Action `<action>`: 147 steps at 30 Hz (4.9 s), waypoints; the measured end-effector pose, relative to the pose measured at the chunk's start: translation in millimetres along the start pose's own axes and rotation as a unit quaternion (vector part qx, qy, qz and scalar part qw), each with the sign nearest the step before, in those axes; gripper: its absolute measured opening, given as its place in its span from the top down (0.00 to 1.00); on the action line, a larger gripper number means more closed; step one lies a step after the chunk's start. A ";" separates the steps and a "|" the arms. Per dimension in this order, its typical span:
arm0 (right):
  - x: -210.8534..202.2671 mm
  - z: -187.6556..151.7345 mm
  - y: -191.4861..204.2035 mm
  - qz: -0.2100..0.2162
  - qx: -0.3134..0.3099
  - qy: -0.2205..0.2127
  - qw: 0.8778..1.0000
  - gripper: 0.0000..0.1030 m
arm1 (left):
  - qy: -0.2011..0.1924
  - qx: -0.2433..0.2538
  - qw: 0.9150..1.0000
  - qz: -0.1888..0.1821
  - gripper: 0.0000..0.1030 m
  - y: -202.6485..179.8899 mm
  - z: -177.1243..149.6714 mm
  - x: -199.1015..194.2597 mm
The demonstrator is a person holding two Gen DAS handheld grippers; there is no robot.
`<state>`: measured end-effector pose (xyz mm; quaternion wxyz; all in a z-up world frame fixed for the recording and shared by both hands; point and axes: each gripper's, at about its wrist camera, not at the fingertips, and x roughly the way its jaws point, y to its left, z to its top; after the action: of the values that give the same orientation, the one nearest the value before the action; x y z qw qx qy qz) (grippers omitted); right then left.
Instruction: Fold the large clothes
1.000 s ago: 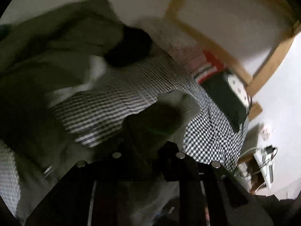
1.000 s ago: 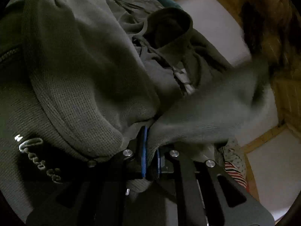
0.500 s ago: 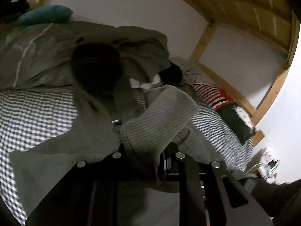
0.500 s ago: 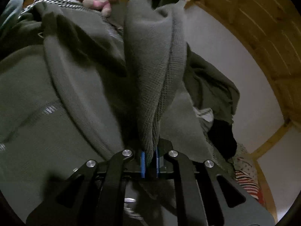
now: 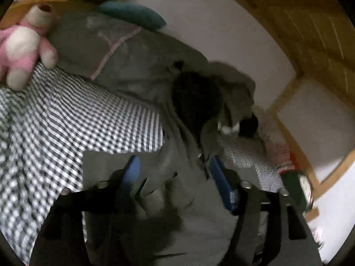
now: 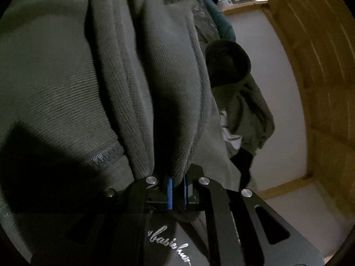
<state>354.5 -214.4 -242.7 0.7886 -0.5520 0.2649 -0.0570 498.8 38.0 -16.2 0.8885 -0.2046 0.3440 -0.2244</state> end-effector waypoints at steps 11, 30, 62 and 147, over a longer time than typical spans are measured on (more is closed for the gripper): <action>-4.7 10.1 -5.3 0.000 0.004 0.016 1.000 0.91 | 0.337 0.157 0.923 0.104 0.27 -108.7 -64.0 209.1; -21.6 -61.7 -173.4 0.298 0.334 -0.060 0.892 0.03 | 0.211 0.083 0.971 0.070 0.26 -43.7 -128.9 74.1; 115.0 21.2 -131.3 0.433 0.363 0.087 0.820 0.24 | 0.240 0.085 0.966 0.045 0.81 16.3 -44.3 108.8; 87.3 -212.3 -169.3 0.218 0.532 0.214 0.789 0.03 | -0.011 0.124 0.989 0.084 0.04 -26.8 66.7 158.9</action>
<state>361.1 -491.2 -174.3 0.8723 0.0541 0.4677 -0.1319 644.1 -55.6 -39.5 0.9265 -0.0654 0.3193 -0.1879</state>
